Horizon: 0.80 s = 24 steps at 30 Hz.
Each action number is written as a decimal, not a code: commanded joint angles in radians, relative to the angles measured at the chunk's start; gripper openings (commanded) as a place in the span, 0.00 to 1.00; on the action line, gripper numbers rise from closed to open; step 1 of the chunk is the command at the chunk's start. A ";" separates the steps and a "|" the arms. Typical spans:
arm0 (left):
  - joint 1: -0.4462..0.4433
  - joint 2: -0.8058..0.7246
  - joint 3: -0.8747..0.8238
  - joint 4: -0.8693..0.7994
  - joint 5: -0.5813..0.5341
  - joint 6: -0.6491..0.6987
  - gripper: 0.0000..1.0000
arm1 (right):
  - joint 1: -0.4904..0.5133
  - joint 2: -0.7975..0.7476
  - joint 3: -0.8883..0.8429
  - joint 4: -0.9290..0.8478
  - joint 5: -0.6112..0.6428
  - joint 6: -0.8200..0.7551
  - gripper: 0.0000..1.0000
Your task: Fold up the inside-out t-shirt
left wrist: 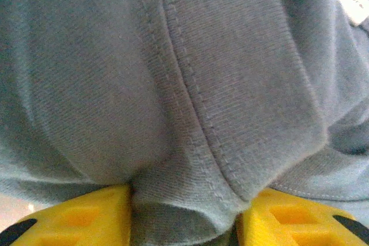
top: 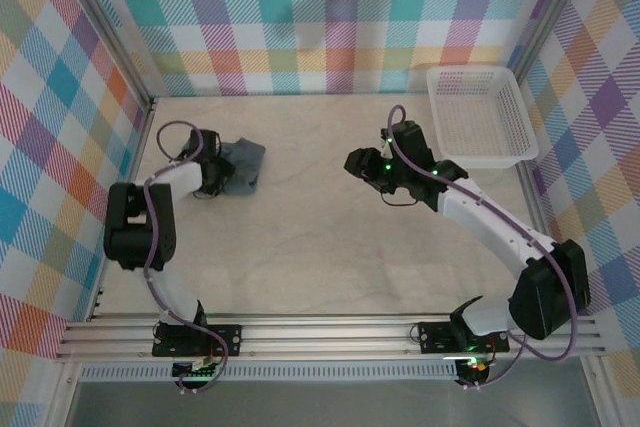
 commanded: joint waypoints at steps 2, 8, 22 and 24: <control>0.061 0.188 0.200 -0.090 0.015 0.066 0.46 | -0.012 -0.051 0.024 -0.052 0.033 -0.032 0.53; 0.084 0.410 0.558 -0.186 -0.019 0.072 0.46 | -0.019 -0.085 0.017 -0.088 0.037 -0.034 0.54; 0.159 0.369 0.740 -0.110 0.113 0.058 0.58 | -0.112 -0.169 0.032 -0.246 0.064 -0.180 0.65; 0.149 0.201 0.554 -0.006 0.149 0.065 0.61 | -0.155 -0.212 0.010 -0.276 0.079 -0.231 0.71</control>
